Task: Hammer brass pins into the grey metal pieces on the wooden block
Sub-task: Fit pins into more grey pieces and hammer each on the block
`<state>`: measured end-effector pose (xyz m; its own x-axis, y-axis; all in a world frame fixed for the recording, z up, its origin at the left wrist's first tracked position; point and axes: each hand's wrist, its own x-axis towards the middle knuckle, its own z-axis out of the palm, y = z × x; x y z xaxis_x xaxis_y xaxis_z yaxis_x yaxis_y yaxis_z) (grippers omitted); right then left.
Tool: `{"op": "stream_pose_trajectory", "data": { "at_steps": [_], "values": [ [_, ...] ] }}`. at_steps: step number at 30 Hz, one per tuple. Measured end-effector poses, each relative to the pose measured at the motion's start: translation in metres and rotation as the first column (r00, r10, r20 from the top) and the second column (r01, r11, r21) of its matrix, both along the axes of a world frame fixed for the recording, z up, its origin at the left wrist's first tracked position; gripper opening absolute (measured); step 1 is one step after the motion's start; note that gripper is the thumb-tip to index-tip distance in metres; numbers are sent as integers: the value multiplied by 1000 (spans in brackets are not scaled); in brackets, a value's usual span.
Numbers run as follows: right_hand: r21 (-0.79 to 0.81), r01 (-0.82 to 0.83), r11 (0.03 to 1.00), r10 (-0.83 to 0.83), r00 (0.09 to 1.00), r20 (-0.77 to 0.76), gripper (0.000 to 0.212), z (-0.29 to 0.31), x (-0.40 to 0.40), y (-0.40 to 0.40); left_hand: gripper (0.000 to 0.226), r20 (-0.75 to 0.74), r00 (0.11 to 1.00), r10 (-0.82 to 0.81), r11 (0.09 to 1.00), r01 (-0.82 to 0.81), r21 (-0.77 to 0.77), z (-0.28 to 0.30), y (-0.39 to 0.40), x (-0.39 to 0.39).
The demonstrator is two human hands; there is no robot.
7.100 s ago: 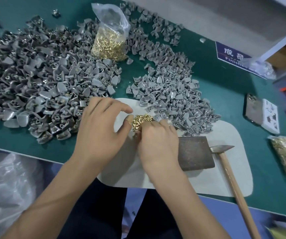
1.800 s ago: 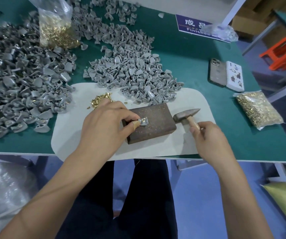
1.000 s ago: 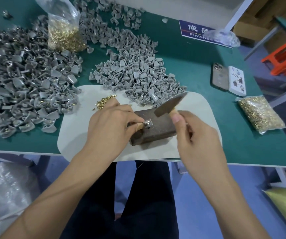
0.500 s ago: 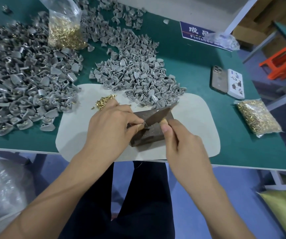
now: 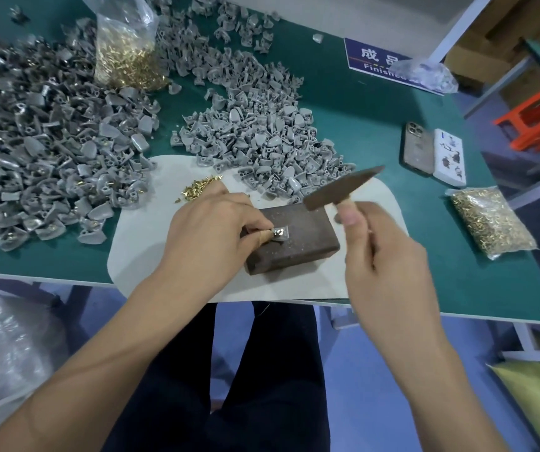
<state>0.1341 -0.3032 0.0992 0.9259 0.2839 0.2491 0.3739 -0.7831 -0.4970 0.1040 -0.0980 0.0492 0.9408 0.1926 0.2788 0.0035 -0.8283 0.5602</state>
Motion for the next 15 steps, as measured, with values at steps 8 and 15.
{"op": "stream_pose_trajectory", "data": {
  "at_steps": [8,15],
  "values": [
    [-176,-108,979,83,986,-145,36,-5,-8,11,10,-11,1000,-13,1000,13,23,3,1,1],
    [-87,-85,993,74,990,-122,43,-12,-13,15,11,-27,1000,-10,1000,11,25,5,-1,1]
  ]
}}
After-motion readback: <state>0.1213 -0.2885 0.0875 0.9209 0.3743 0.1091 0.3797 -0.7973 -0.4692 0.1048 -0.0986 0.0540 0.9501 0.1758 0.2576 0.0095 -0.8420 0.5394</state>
